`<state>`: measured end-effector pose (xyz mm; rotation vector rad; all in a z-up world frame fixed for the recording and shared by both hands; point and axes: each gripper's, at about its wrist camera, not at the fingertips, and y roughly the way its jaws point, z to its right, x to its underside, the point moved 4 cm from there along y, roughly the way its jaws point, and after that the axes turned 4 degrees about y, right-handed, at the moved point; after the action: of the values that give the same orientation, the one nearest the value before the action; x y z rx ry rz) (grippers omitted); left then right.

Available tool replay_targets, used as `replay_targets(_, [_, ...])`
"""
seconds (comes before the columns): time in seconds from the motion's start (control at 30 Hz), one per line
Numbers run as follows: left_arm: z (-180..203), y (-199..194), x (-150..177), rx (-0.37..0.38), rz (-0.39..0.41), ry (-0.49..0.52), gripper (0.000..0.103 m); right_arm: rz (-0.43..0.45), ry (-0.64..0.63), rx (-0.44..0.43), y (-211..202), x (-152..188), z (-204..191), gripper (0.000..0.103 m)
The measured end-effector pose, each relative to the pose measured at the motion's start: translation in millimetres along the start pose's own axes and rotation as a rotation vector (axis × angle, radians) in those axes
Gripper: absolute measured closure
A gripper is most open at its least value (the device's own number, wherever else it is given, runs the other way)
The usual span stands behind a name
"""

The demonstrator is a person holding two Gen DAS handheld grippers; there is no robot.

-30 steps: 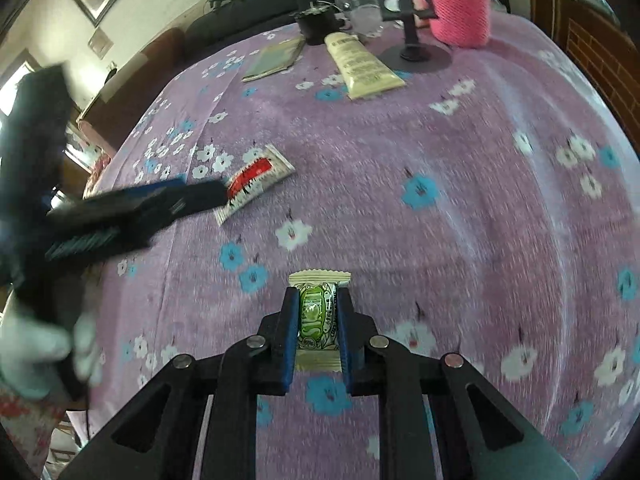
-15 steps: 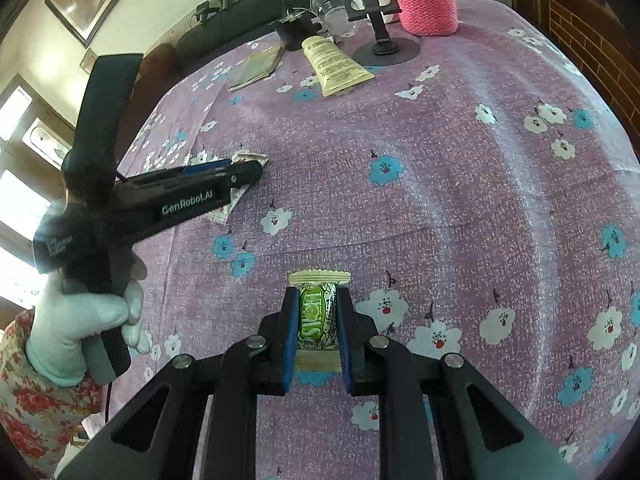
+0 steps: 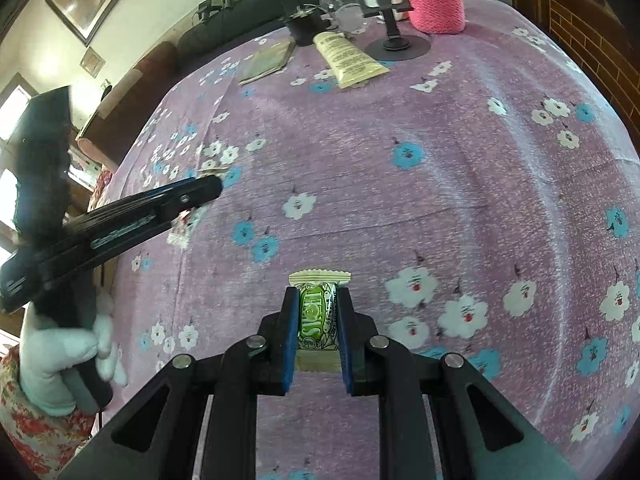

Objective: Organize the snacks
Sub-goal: 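Carry both packets over the cardboard box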

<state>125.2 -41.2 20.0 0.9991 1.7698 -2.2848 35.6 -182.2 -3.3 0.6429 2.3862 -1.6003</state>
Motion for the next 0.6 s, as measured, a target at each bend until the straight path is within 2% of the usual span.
replay_targets(0.4, [-21, -81, 42, 0.035, 0.064, -0.072, 0.072, 0.067, -0.105, 0.135, -19, 15, -47, 0.087])
replay_targets(0.6, [-33, -119, 57, 0.087, 0.1, -0.094, 0.072, 0.102, -0.088, 0.162, -39, 32, -68, 0.087])
